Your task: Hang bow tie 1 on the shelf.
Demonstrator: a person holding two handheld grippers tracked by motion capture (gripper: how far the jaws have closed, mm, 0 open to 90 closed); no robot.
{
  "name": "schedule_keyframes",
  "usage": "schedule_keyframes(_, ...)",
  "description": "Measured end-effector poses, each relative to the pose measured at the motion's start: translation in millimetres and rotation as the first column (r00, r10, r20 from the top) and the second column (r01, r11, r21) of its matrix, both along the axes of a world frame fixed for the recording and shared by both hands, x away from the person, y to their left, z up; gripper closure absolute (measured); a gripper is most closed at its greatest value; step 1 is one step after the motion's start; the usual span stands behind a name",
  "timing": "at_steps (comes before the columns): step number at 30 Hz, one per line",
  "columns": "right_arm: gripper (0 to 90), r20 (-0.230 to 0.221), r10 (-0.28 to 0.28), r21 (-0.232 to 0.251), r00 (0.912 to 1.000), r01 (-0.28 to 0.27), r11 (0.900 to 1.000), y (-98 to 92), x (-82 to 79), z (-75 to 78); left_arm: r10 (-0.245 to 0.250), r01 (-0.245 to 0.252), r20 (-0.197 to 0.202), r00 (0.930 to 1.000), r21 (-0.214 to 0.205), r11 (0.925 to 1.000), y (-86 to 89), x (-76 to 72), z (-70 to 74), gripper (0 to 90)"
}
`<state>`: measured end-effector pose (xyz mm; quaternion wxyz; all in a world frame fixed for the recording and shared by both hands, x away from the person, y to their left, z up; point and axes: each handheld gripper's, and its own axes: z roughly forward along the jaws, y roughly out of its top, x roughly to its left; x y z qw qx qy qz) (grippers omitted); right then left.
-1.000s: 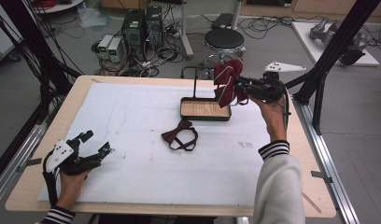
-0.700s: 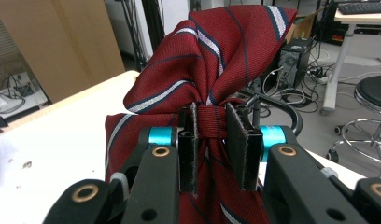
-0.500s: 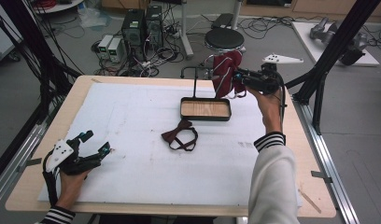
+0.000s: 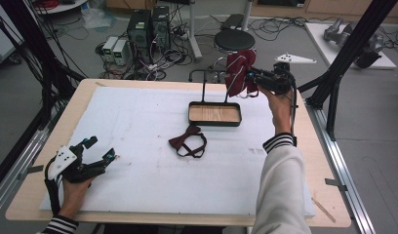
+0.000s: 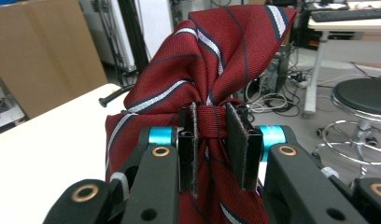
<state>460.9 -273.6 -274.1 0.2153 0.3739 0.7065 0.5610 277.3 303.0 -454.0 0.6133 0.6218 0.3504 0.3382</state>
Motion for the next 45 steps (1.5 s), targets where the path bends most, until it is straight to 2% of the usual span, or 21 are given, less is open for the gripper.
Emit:
schedule_keyframes(1, 75.3, -0.009, -0.009, 0.004, 0.9999, 0.009, 0.9999, -0.9, -0.1, -0.3, 0.001, -0.001, 0.0, 1.0, -0.002, 1.0, 0.0, 0.0, -0.1, 18.9)
schedule_keyframes(5, 75.3, 0.004, -0.028, -0.007, 0.9996, 0.028, 0.9996, -4.5, 1.4, -1.3, 0.0, 0.0, 0.001, 1.0, 0.002, 1.0, 0.0, -0.1, 0.0, 18.9)
schedule_keyframes(10, 75.2, -0.005, -0.079, -0.029, 0.9969, 0.079, 0.9965, -9.8, 1.7, -2.4, 0.0, 0.0, 0.001, 1.0, 0.002, 1.0, 0.0, -0.1, 0.0, 18.9)
schedule_keyframes(18, 75.1, -0.008, -0.151, -0.072, 0.9885, 0.15, 0.986, -21.6, -1.7, -9.5, 0.0, 0.0, 0.002, 1.0, 0.003, 1.0, 0.0, -0.1, -0.1, 18.9)
schedule_keyframes(20, 75.0, -0.028, -0.168, -0.089, 0.9854, 0.165, 0.9823, -24.6, -2.5, -12.1, 0.0, 0.0, 0.002, 1.0, 0.003, 1.0, 0.0, -0.1, -0.1, 18.9)
schedule_keyframes(22, 74.9, -0.044, -0.176, -0.098, 0.9834, 0.171, 0.9804, -27.1, -2.8, -13.5, 0.0, 0.0, 0.002, 1.0, 0.003, 1.0, -0.1, -0.2, -0.1, 18.9)
schedule_keyframes(26, 74.8, -0.042, -0.188, -0.127, 0.9813, 0.181, 0.9752, -27.4, -3.3, -13.2, 0.0, 0.0, 0.002, 1.0, 0.004, 1.0, -0.1, -0.2, -0.1, 18.9)
schedule_keyframes(28, 74.6, -0.041, -0.193, -0.161, 0.9804, 0.184, 0.9697, -26.4, -3.2, -13.4, 0.0, 0.0, 0.002, 1.0, 0.006, 1.0, 0.0, -0.2, 0.0, 18.9)
schedule_keyframes(33, 74.5, -0.053, -0.206, -0.205, 0.9772, 0.191, 0.9599, -26.0, -2.7, -14.9, 0.0, 0.0, 0.002, 1.0, 0.004, 1.0, -0.1, -0.2, -0.1, 18.9)
schedule_keyframes(37, 74.4, -0.061, -0.216, -0.253, 0.9745, 0.194, 0.9478, -24.7, -2.5, -16.1, -0.001, 0.001, 0.003, 1.0, 0.006, 1.0, 0.0, -0.3, 0.0, 18.9)
schedule_keyframes(41, 74.3, -0.076, -0.23, -0.259, 0.9703, 0.203, 0.9442, -25.7, -2.3, -17.7, -0.001, 0.001, 0.002, 1.0, 0.006, 1.0, 0.0, -0.3, 0.0, 18.9)
schedule_keyframes(43, 74.3, -0.092, -0.246, -0.267, 0.9648, 0.214, 0.9395, -26.0, -1.9, -18.9, -0.001, 0.001, 0.003, 1.0, 0.006, 1.0, 0.0, -0.3, 0.0, 18.9)
schedule_keyframes(45, 74.3, -0.1, -0.246, -0.269, 0.9641, 0.212, 0.9397, -26.1, -1.7, -20.9, -0.001, 0.001, 0.003, 1.0, 0.006, 1.0, 0.0, -0.3, 0.0, 18.9)
